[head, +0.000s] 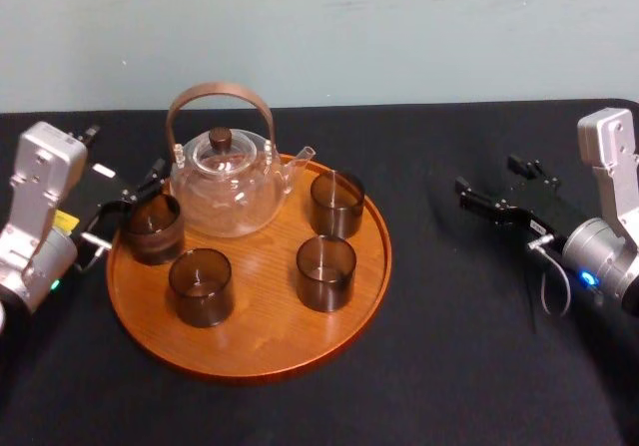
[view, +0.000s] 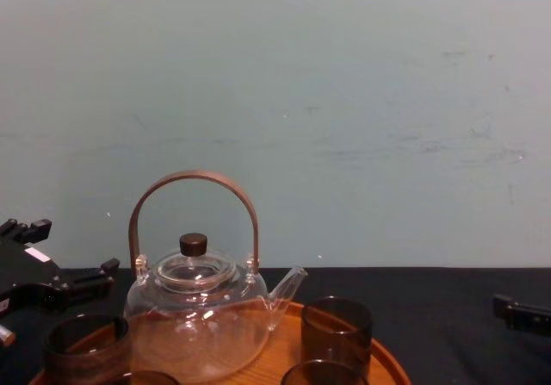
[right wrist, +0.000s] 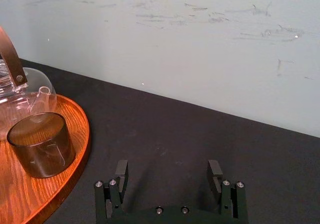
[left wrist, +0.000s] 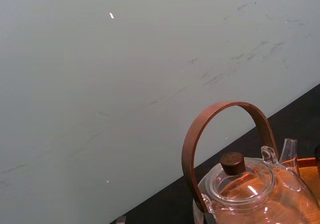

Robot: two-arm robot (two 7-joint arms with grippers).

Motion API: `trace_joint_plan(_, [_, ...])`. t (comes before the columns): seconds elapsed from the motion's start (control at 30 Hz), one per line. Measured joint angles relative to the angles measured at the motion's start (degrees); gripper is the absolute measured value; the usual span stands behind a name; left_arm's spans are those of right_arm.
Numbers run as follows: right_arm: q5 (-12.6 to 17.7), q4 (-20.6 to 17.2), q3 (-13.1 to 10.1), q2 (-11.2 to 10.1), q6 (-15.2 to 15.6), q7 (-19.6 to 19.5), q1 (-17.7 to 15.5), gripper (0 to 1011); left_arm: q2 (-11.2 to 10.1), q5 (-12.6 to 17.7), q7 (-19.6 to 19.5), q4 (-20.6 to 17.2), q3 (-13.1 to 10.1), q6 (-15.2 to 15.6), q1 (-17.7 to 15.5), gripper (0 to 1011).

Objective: Pick up the glass from the table and place it on the tray.

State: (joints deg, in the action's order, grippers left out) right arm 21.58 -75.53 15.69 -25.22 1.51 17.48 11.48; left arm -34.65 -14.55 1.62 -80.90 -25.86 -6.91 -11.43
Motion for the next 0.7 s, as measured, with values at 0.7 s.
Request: trace_joint_plan(0.7, [0.00,0.00,0.00,0.00,0.00,0.00,0.00,1002,0.00,0.00,0.00,0.00,0.00,0.00,0.00,1001])
